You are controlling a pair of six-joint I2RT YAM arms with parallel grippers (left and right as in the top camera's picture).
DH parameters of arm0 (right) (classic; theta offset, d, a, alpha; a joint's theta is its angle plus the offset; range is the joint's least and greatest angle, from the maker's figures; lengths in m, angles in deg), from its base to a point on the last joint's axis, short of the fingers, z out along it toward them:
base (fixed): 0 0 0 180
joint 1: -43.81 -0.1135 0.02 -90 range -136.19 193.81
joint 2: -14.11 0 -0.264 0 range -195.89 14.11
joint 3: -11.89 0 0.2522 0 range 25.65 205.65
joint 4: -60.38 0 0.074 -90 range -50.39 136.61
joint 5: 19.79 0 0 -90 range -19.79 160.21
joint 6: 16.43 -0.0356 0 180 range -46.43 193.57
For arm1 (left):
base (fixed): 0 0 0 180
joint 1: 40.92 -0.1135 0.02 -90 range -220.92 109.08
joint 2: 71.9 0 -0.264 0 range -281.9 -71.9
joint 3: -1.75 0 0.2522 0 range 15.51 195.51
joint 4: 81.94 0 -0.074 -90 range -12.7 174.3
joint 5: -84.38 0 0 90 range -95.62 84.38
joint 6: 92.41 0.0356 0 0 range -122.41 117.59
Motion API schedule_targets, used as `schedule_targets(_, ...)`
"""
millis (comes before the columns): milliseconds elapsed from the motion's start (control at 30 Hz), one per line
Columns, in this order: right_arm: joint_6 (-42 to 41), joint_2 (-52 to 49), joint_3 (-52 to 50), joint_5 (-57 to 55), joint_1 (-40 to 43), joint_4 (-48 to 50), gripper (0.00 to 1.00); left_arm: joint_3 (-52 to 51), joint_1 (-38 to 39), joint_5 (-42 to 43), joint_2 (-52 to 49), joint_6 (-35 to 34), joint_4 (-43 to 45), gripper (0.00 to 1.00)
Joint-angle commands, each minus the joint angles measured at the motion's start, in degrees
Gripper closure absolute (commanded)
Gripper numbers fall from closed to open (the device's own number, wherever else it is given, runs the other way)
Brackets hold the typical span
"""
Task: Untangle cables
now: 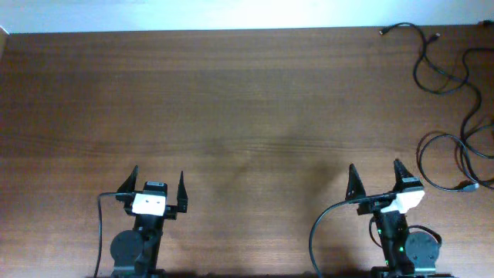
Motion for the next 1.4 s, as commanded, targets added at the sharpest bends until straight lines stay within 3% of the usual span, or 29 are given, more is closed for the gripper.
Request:
schedule_targets(0, 0.00, 0.42, -0.35, -0.74, 2.23, -4.87, 0.01, -0.09, -0.35, -0.37, 0.28, 0.74, -0.52, 0.01)
schedule_targets(1367, 0.00, 0.39, -0.35, -0.94, 2.38, -5.97, 0.01, -0.09, -0.35, -0.37, 0.28, 0.74, -0.52, 0.01)
